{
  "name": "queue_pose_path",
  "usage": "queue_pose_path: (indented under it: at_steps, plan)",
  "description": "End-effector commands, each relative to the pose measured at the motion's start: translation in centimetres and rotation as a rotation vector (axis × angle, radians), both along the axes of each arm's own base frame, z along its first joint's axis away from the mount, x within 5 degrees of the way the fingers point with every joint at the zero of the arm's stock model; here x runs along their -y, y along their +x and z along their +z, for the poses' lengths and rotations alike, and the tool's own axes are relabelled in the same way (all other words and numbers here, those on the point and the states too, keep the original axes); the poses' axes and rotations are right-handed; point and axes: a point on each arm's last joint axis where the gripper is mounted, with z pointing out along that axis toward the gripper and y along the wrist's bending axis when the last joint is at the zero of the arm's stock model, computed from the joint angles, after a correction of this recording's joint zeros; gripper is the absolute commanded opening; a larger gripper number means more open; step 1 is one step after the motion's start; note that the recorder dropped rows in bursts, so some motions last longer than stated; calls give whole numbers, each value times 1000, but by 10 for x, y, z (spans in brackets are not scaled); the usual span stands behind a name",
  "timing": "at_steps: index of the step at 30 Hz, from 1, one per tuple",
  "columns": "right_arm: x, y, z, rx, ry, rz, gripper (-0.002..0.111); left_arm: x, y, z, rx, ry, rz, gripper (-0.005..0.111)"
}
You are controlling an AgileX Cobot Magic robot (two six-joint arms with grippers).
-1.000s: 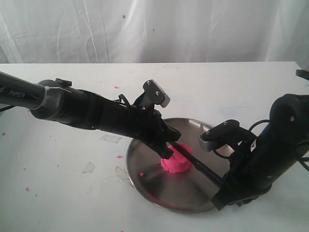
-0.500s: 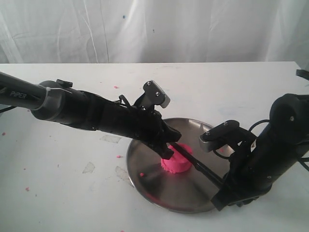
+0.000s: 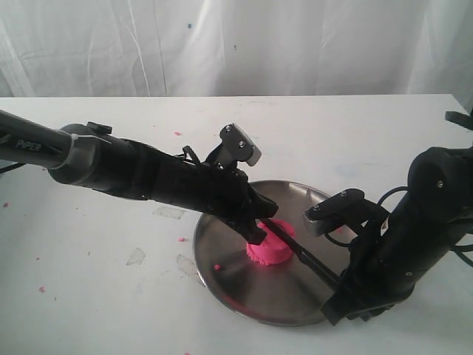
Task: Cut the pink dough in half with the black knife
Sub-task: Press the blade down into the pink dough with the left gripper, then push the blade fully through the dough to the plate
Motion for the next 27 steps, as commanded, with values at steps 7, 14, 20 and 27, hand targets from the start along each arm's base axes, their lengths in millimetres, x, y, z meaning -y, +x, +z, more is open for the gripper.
queue_pose_path:
  at_steps: [7, 14, 20, 27]
  plan:
    - [1, 0, 0, -16, -4, -24, 0, -7, 3, -10, 0, 61, 37, 0]
    - [0, 0, 0, -20, -3, -30, 0, -12, 6, -10, -8, 54, 46, 0]
    - [0, 0, 0, -18, -2, -33, 0, -14, 6, -15, -18, 66, 36, 0]
    - [0, 0, 0, -18, -2, -33, 0, -10, 3, -37, -83, 49, -8, 0]
